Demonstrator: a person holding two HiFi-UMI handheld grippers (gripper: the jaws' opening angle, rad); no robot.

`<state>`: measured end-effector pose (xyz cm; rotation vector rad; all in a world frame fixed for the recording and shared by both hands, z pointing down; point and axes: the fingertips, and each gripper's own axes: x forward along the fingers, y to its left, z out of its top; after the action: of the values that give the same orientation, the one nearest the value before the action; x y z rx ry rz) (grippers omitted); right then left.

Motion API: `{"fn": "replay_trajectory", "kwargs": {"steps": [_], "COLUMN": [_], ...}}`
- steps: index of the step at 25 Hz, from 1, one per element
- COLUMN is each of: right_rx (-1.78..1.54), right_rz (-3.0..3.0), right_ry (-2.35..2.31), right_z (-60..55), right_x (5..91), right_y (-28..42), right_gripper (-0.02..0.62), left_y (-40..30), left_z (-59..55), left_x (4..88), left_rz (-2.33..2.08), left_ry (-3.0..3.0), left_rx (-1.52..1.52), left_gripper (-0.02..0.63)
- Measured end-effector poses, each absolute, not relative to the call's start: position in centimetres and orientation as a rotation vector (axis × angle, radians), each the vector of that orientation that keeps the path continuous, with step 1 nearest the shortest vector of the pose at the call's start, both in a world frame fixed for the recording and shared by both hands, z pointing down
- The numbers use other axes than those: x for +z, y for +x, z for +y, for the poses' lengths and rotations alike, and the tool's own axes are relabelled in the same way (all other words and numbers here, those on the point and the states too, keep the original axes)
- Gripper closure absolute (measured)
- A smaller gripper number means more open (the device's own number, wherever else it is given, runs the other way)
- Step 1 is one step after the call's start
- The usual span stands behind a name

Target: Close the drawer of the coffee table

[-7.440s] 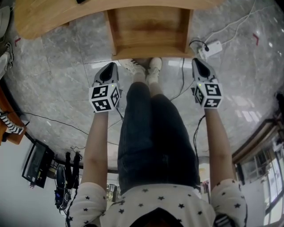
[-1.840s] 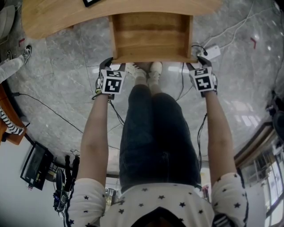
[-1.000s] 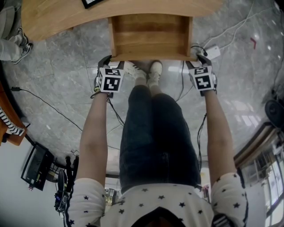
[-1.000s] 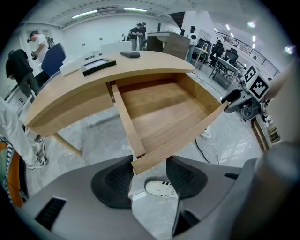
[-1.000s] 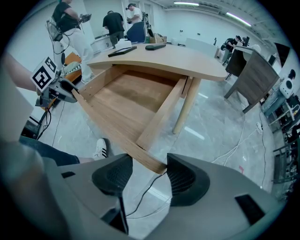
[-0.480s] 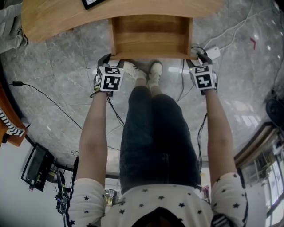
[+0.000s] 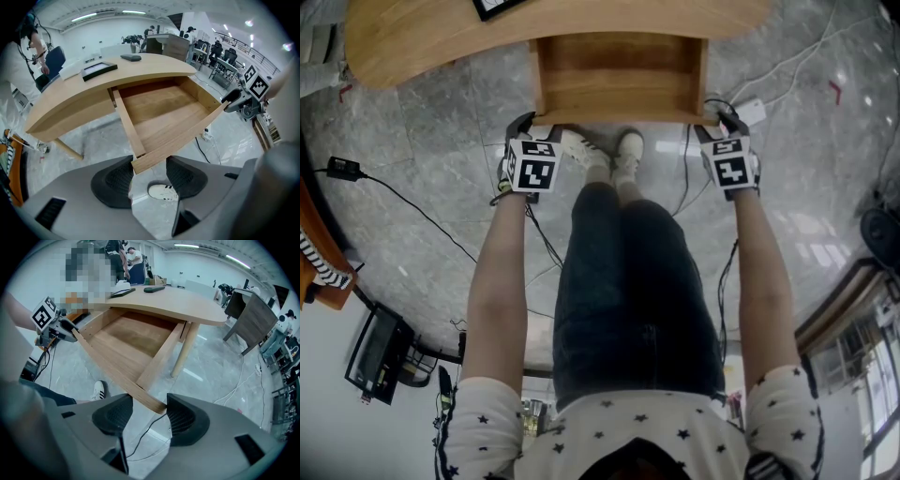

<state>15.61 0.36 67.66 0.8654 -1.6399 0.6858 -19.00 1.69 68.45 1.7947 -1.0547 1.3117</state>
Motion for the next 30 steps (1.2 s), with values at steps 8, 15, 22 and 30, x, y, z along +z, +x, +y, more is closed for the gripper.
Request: {"fn": "replay_trajectory", "kwargs": {"steps": [8, 15, 22, 30], "right_rx": [0.688, 0.681, 0.673, 0.668], "right_rz": [-1.642, -1.645, -1.652, -1.655], "right_ry": [0.865, 0.865, 0.871, 0.874], "right_z": [-0.5, -1.4, -2.6, -3.3], "right_x": [67.7, 67.7, 67.7, 67.8], "right_y": [15.6, 15.5, 15.5, 15.5], "right_gripper": [0.357, 0.357, 0.357, 0.357], "left_y": [-18.9, -19.0, -19.0, -19.0], "left_z": [0.8, 0.0, -1.0, -1.7], "left_x": [68.5, 68.5, 68.5, 68.6], "left_rz": [-1.061, -1.063, -1.073, -1.077], "left_ry": [1.799, 1.799, 1.803, 1.809], "left_rx": [1.308, 1.310, 1.306, 1.301], "left_gripper": [0.376, 0.376, 0.376, 0.376]}}
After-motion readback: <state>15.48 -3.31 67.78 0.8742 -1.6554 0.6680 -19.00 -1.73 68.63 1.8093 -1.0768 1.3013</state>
